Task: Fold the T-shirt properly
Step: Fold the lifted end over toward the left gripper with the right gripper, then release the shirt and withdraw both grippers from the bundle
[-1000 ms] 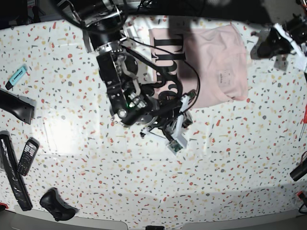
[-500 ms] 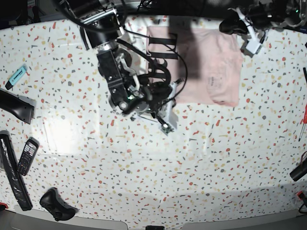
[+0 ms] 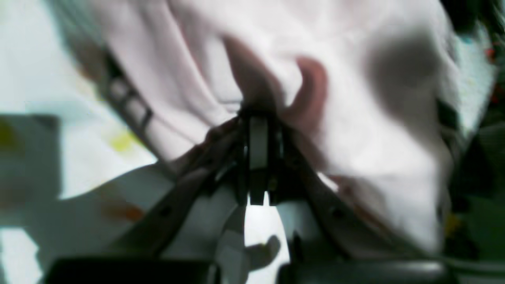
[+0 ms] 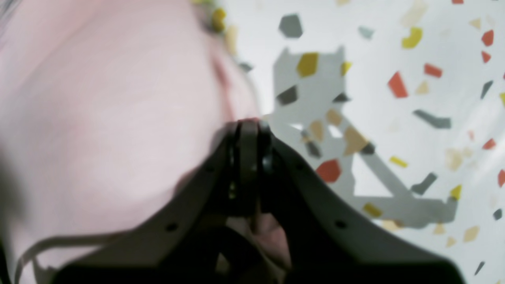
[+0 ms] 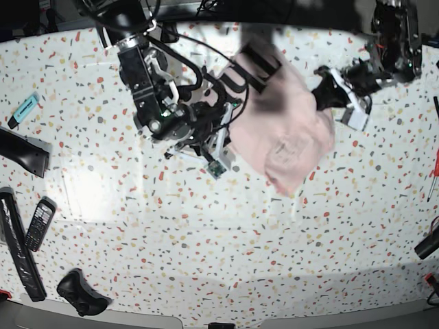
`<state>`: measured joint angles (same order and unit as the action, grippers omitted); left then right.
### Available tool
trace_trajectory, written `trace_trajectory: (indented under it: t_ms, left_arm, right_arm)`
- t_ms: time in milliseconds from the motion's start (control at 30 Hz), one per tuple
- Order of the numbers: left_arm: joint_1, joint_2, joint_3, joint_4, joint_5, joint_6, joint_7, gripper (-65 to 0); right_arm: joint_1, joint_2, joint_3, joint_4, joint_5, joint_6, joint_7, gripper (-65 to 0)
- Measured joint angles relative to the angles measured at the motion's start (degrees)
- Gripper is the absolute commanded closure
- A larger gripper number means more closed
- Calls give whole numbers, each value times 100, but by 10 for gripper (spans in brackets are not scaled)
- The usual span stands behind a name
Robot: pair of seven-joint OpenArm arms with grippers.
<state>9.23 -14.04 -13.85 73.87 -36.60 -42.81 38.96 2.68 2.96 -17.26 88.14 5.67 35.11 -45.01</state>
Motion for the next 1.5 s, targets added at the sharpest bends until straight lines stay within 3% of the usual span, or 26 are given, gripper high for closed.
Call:
trace_trajectory:
  t_ms: [167,400,500,667,800,867,1000,1133,1367,1500]
  left_arm:
    - [-662,-66,-11,-195,667,195,-195,0]
    - [-1036,-94,-24,-249,793,236,-85,0]
    - [-1008,-289,2,-251,352,260,81,0]
    - [-782,-957,-7,-162,-874,341,826,0]
    - [-466,-1152,-133,225,-1088,337,907,0]
    - [-188,-1121,-376,503,-1097,337,898,0]
    - [496,-1126,-1003,1217,-1071,662,918,0]
    - [1167,-1108,-1574,1998,-1106,662,885,0]
    - [2332,-304,-2367,2771,-1108,645,859,0]
    - [2872,-4,-2516,2761,-1078,658,905,0]
  right_arm:
    - [-306,-15,0,212,116,2,7,0]
    - [-542,-13,-31,251,533,2,61,0]
    - [-570,-15,105,509,538,-149,-28,0]
    - [-562,-48,684,1362,619,-254,-195,0]
    - [-601,-44,1167,1803,619,-269,-529,0]
    - [-807,-46,1427,2046,601,-271,-544,0]
    - [-1344,-61,1884,2618,625,-273,-533,0]
    - [-2092,-61,2249,3163,625,-280,-588,0]
    - [-3641,-76,2809,4004,669,-426,-800,0]
    - [-4577,-74,3139,4105,1117,-428,-951,0]
